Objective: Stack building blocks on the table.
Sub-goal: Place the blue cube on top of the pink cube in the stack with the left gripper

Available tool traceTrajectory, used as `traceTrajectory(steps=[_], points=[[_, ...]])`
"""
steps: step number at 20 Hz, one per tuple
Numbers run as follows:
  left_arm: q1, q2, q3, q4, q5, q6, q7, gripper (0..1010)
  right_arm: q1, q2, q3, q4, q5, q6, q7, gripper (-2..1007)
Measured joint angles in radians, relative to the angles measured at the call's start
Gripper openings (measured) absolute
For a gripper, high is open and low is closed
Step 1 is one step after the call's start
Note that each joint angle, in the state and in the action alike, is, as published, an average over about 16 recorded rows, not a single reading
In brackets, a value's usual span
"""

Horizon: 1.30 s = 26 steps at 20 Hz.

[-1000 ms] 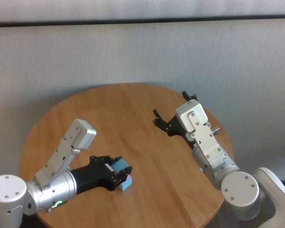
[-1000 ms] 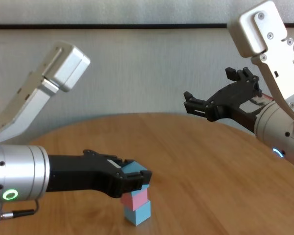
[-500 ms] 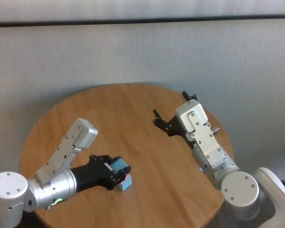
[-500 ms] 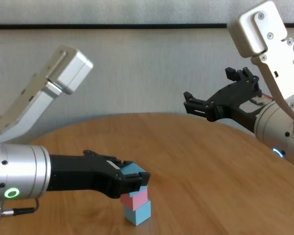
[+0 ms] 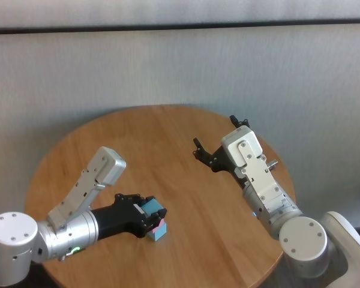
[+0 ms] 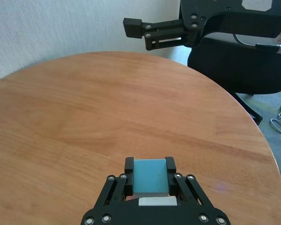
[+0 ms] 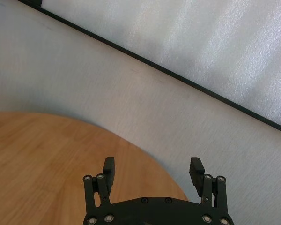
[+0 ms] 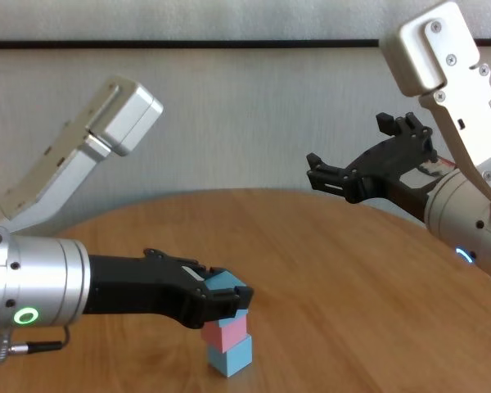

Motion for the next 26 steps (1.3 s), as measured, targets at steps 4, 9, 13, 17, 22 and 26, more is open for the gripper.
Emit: traceTrajectory(steps=[4,9,13,17,22,26], points=[[-0.012,0.005,0.010,0.010,-0.008,0.003,-0.002,396,0.000,0.000,0.000,0.000,0.000,0.000,0.000,1005],[-0.023,0.011,0.020,0.019,-0.016,0.009,-0.004,396,0.000,0.000,0.000,0.000,0.000,0.000,0.000,1005],[-0.029,0.014,0.025,0.024,-0.021,0.014,-0.005,396,0.000,0.000,0.000,0.000,0.000,0.000,0.000,1004],[-0.031,0.015,0.028,0.026,-0.023,0.019,-0.007,397,0.000,0.000,0.000,0.000,0.000,0.000,0.000,1004],[-0.031,0.015,0.027,0.026,-0.023,0.019,-0.007,439,0.000,0.000,0.000,0.000,0.000,0.000,0.000,1004],[-0.030,0.015,0.027,0.026,-0.022,0.018,-0.008,515,0.000,0.000,0.000,0.000,0.000,0.000,0.000,1004]])
